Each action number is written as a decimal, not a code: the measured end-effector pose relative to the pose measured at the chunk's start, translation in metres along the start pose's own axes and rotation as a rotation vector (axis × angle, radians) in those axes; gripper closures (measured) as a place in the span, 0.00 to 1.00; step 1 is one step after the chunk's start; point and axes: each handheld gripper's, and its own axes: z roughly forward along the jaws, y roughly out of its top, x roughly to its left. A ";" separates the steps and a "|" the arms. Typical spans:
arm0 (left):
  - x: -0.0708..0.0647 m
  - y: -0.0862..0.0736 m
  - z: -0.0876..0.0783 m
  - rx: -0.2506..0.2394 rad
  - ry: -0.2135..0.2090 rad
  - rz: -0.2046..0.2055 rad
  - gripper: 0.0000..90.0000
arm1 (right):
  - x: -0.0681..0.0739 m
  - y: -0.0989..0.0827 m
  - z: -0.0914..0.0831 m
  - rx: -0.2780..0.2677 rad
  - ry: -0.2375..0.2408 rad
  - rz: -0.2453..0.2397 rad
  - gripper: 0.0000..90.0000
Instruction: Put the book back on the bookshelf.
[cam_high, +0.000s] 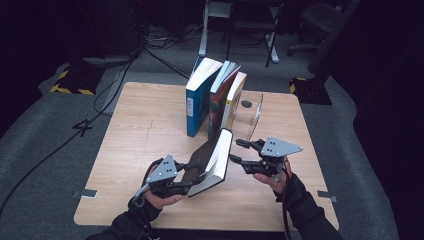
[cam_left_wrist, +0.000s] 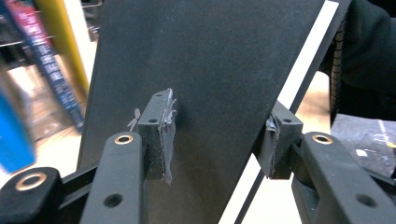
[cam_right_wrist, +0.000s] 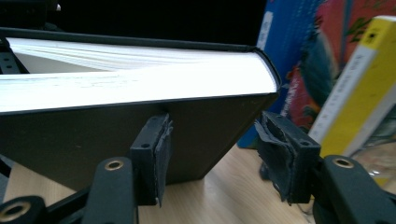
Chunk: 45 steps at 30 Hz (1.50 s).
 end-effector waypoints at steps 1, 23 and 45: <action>0.001 0.001 0.003 -0.004 -0.014 -0.003 0.59 | -0.001 0.001 -0.004 -0.002 -0.007 -0.001 0.51; 0.014 0.010 0.037 -0.005 -0.057 0.016 0.60 | -0.009 -0.006 -0.013 0.021 -0.042 0.013 0.44; -0.026 -0.009 0.050 0.131 0.141 0.060 0.22 | 0.010 -0.012 -0.004 0.024 -0.012 -0.014 0.40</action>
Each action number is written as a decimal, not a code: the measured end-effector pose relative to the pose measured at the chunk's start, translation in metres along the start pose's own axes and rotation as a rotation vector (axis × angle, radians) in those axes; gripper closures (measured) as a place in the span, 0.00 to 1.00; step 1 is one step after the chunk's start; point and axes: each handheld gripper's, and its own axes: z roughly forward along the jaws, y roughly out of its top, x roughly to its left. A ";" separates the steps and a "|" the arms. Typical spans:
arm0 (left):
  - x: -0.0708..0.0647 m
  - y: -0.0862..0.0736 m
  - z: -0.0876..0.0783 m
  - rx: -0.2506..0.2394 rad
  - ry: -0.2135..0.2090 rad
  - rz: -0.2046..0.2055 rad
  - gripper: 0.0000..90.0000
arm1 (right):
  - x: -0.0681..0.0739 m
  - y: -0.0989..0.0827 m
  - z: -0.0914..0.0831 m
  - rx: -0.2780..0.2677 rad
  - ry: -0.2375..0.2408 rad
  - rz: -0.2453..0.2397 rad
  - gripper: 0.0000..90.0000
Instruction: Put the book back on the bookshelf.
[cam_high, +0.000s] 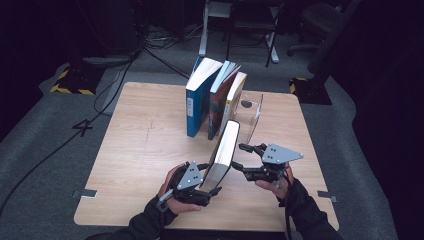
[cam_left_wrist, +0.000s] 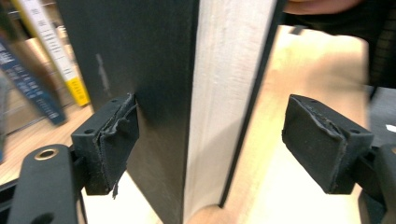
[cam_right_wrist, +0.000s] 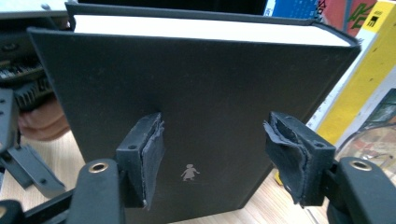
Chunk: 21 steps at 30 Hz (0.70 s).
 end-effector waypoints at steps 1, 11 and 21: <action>-0.001 -0.001 0.002 -0.013 0.014 0.000 0.22 | 0.000 -0.001 0.001 0.001 0.001 0.000 0.40; 0.003 -0.005 0.024 -0.027 0.112 -0.093 0.22 | 0.006 -0.004 0.014 0.013 -0.003 0.001 0.38; 0.010 -0.002 0.019 -0.035 0.120 -0.101 0.28 | 0.007 -0.004 0.020 0.048 -0.013 -0.019 0.38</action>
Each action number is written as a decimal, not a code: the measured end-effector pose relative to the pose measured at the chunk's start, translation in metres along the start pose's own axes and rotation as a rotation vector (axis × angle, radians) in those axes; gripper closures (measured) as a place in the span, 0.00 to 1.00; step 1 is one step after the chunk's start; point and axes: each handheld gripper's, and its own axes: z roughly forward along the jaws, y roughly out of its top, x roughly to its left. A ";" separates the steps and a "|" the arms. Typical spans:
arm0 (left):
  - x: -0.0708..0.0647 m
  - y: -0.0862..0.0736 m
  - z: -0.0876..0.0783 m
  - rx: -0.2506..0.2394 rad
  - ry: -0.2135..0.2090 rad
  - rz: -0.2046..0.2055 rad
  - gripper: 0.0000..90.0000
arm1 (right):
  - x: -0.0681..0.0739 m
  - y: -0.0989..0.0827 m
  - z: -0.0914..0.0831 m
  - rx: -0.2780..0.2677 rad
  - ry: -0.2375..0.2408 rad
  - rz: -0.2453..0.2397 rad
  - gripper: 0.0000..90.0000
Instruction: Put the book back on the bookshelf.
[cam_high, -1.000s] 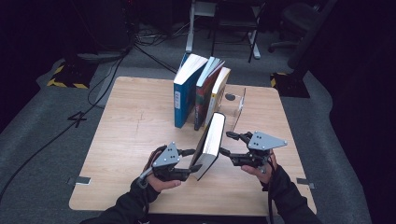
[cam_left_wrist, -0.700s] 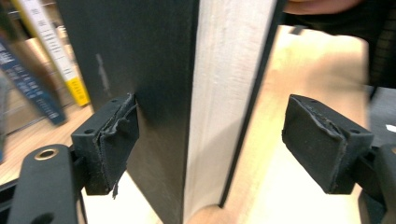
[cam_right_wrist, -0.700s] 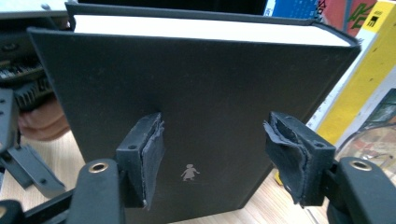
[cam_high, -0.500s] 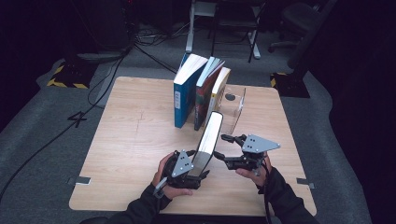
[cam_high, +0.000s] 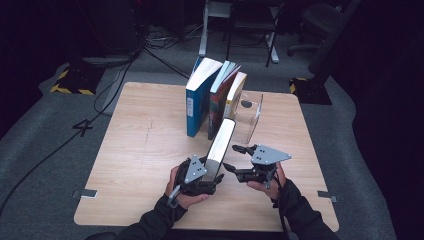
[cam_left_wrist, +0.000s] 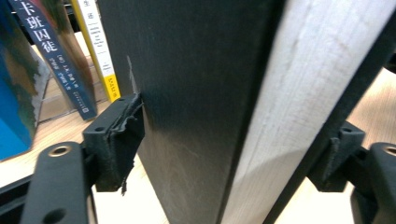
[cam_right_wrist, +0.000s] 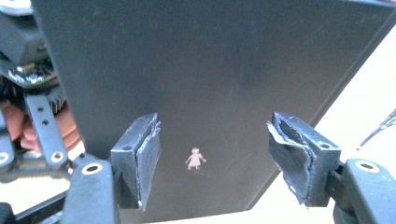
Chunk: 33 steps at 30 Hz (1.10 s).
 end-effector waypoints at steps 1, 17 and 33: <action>0.001 0.000 -0.001 -0.001 0.002 -0.001 0.30 | 0.000 -0.001 0.000 0.007 -0.009 -0.004 0.38; 0.036 -0.004 -0.026 0.058 -0.069 0.005 0.55 | -0.015 -0.019 -0.013 0.051 -0.040 0.022 0.38; 0.035 -0.011 -0.049 0.090 -0.391 0.096 0.56 | -0.011 -0.028 -0.036 0.026 0.064 -0.012 0.32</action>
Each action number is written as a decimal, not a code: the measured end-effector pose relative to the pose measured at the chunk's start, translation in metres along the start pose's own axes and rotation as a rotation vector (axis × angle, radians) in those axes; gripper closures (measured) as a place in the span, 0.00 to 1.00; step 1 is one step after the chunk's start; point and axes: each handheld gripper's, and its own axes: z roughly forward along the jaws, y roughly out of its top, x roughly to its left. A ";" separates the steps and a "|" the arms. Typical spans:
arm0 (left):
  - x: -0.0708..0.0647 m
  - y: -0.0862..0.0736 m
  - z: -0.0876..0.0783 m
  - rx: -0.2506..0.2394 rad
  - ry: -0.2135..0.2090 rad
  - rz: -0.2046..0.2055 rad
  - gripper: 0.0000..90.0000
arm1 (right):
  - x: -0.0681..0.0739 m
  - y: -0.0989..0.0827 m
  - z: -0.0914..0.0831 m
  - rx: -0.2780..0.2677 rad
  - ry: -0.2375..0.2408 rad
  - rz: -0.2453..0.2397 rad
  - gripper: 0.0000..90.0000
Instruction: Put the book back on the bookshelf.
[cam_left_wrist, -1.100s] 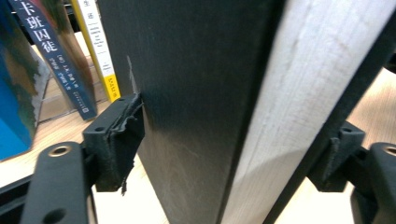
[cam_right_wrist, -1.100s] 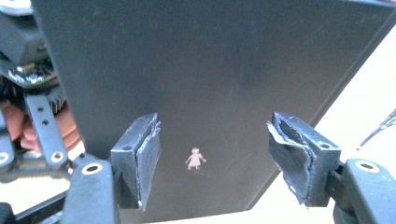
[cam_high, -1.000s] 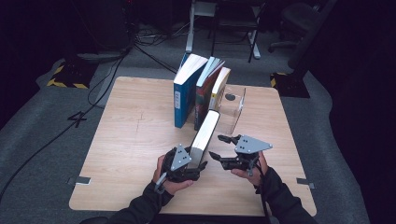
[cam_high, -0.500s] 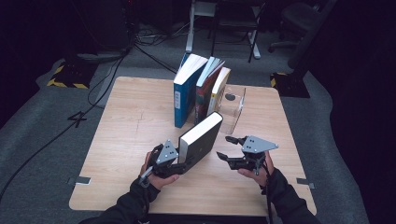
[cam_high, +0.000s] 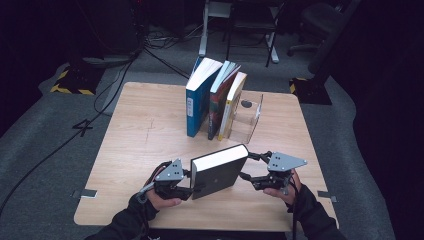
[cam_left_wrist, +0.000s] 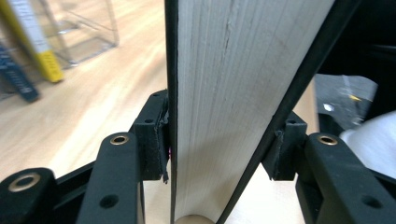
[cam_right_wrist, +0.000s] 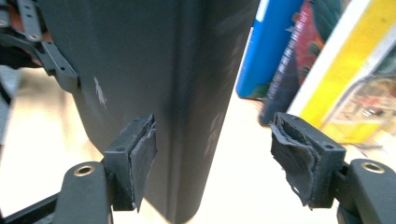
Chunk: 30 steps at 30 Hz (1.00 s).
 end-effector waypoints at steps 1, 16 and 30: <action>-0.001 0.000 0.000 0.001 -0.012 0.002 0.56 | 0.001 0.001 -0.001 -0.005 0.015 -0.008 0.31; 0.001 -0.001 -0.001 0.017 0.008 0.047 0.57 | 0.006 0.017 0.019 -0.032 0.148 -0.038 0.34; 0.005 -0.018 0.005 0.161 0.152 0.038 0.49 | 0.009 0.014 0.003 -0.031 0.188 -0.068 0.52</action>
